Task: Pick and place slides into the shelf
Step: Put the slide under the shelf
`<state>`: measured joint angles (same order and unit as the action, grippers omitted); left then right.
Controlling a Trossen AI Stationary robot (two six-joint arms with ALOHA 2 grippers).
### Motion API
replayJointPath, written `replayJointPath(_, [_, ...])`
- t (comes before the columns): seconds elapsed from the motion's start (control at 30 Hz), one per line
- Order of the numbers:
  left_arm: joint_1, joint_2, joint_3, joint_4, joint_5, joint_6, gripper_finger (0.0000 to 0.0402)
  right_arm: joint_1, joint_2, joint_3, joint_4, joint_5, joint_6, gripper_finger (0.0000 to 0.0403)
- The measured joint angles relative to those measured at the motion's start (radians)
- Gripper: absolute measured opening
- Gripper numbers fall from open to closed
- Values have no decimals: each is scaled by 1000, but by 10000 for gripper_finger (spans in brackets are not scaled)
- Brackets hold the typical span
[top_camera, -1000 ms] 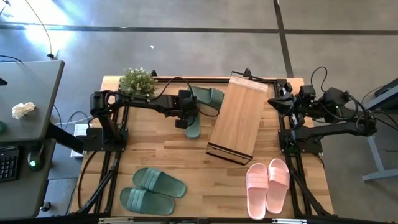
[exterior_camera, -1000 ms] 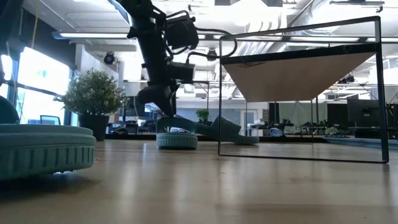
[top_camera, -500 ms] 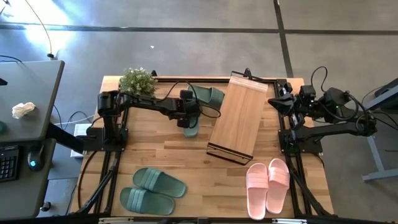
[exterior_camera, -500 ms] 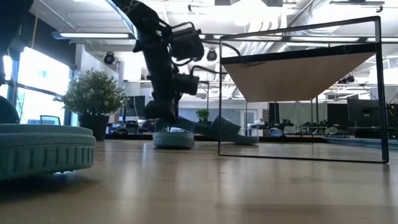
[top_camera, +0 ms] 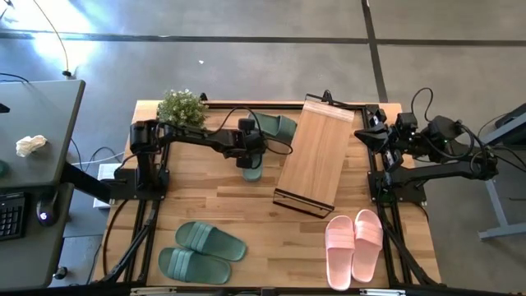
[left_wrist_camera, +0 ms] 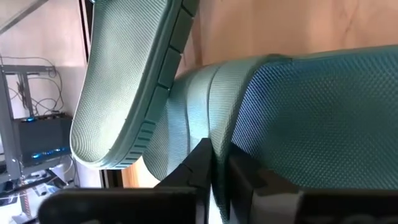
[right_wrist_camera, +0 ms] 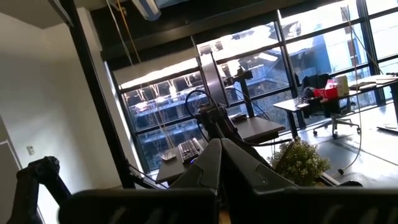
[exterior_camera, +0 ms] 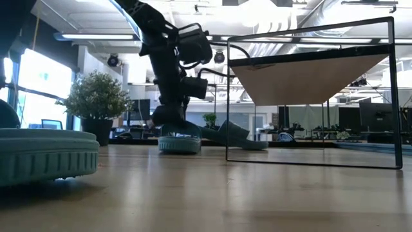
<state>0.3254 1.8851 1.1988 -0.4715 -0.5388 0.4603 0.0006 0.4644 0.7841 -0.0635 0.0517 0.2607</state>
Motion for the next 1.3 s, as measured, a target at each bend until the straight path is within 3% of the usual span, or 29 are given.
replayJointPath(0.4, [-97, -161, 0, -70, 42, -23, 4, 0, 0, 0, 6, 0, 27, 0])
replayJointPath(0.67, [-118, -356, 0, -265, 67, 32, 2, 0, 0, 0, 19, 0, 53, 0])
replayJointPath(0.83, [-115, -468, 0, -293, 220, 217, 2, 0, 0, 0, 21, 0, 53, 0])
replayJointPath(1.07, [-54, -525, 0, -310, 530, 723, 1, 0, 0, 0, 22, 0, 53, 0])
replayJointPath(1.3, [81, -478, 1, -307, 657, 1014, 0, 0, 0, 0, 22, -1, 53, 0])
